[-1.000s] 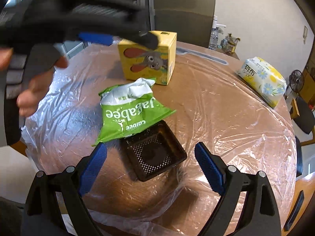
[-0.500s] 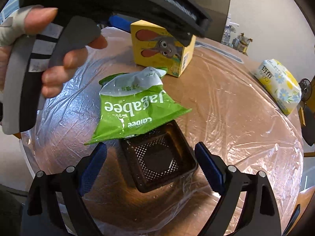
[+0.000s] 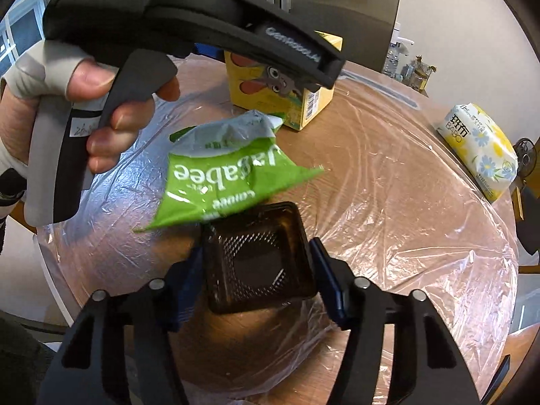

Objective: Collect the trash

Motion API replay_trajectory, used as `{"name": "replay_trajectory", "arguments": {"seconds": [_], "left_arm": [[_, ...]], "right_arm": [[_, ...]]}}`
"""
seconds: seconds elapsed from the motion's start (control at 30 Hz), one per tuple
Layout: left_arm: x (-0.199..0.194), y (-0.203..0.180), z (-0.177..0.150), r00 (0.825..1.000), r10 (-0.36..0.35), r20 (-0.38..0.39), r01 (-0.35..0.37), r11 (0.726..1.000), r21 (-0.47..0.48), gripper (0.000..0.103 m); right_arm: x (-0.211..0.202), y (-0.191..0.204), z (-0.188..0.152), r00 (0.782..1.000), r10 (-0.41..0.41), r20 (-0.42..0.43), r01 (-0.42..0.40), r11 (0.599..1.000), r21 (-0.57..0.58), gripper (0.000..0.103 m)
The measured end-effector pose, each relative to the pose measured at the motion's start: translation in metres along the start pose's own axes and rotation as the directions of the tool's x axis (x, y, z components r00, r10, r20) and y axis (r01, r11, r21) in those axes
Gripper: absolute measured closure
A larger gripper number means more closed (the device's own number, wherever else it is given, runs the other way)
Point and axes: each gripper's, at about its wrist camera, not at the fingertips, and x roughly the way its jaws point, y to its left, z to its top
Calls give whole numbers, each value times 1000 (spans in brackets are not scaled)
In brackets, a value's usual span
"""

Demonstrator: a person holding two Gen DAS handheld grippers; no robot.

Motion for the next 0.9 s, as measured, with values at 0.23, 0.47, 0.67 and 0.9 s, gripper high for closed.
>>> {"name": "replay_trajectory", "arguments": {"seconds": [0.23, 0.47, 0.67, 0.9], "left_arm": [[-5, 4, -1, 1000, -20, 9, 21, 1000, -6, 13], [-6, 5, -1, 999, -30, 15, 30, 1000, -5, 13], [-6, 1, -3, 1000, -26, 18, 26, 1000, 13, 13], [-11, -2, -5, 999, -22, 25, 21, 999, 31, 14]], "right_arm": [[-2, -9, -4, 1000, 4, 3, -4, 1000, 9, 48], [1, -16, 0, 1000, 4, 7, -4, 1000, 26, 48], [0, -16, -1, 1000, 5, 12, -5, 999, 34, 48], [-4, -23, -5, 999, 26, 27, -28, 996, 80, 49]]}}
